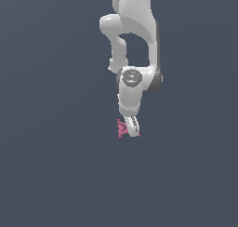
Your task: Pick up the object and move it to a goal position.
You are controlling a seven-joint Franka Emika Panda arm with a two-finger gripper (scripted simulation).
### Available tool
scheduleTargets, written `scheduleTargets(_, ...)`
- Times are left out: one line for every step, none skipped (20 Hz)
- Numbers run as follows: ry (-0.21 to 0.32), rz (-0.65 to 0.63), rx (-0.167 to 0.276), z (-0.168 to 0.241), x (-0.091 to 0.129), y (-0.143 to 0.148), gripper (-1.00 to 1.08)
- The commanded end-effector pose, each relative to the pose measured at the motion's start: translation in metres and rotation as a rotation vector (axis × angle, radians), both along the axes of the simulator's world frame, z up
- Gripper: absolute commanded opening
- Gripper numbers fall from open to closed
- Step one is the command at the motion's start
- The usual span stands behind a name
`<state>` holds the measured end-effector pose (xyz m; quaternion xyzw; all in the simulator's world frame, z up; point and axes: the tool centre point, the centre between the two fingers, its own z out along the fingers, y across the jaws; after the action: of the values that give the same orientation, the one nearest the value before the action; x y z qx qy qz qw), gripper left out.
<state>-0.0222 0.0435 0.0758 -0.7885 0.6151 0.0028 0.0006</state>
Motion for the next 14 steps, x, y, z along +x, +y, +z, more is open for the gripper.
scheduleTargets(-0.001, -0.055, -0.001, -0.0033, -0.0011, 0.0023, 1.00)
scheduleTargets(-0.001, -0.073, -0.002, -0.0044, -0.0015, 0.0031, 1.00)
scheduleTargets(-0.002, -0.090, -0.002, -0.0054, -0.0018, 0.0039, 1.00)
scheduleTargets(-0.002, -0.105, -0.002, -0.0064, -0.0022, 0.0045, 1.00)
scheduleTargets(-0.002, -0.119, -0.003, -0.0073, -0.0025, 0.0051, 1.00)
scheduleTargets(-0.002, -0.132, -0.003, -0.0080, -0.0027, 0.0057, 1.00)
scheduleTargets(-0.002, -0.143, -0.004, -0.0087, -0.0030, 0.0062, 1.00)
scheduleTargets(-0.003, -0.153, -0.004, -0.0093, -0.0032, 0.0066, 1.00)
scheduleTargets(-0.003, -0.162, -0.004, -0.0099, -0.0034, 0.0070, 1.00)
scheduleTargets(-0.003, -0.169, -0.004, -0.0103, -0.0036, 0.0073, 1.00)
scheduleTargets(-0.003, -0.175, -0.004, -0.0107, -0.0037, 0.0075, 1.00)
scheduleTargets(-0.003, -0.180, -0.005, -0.0110, -0.0038, 0.0077, 1.00)
scheduleTargets(-0.003, -0.183, -0.005, -0.0112, -0.0039, 0.0079, 1.00)
scheduleTargets(-0.003, -0.185, -0.005, -0.0113, -0.0039, 0.0080, 1.00)
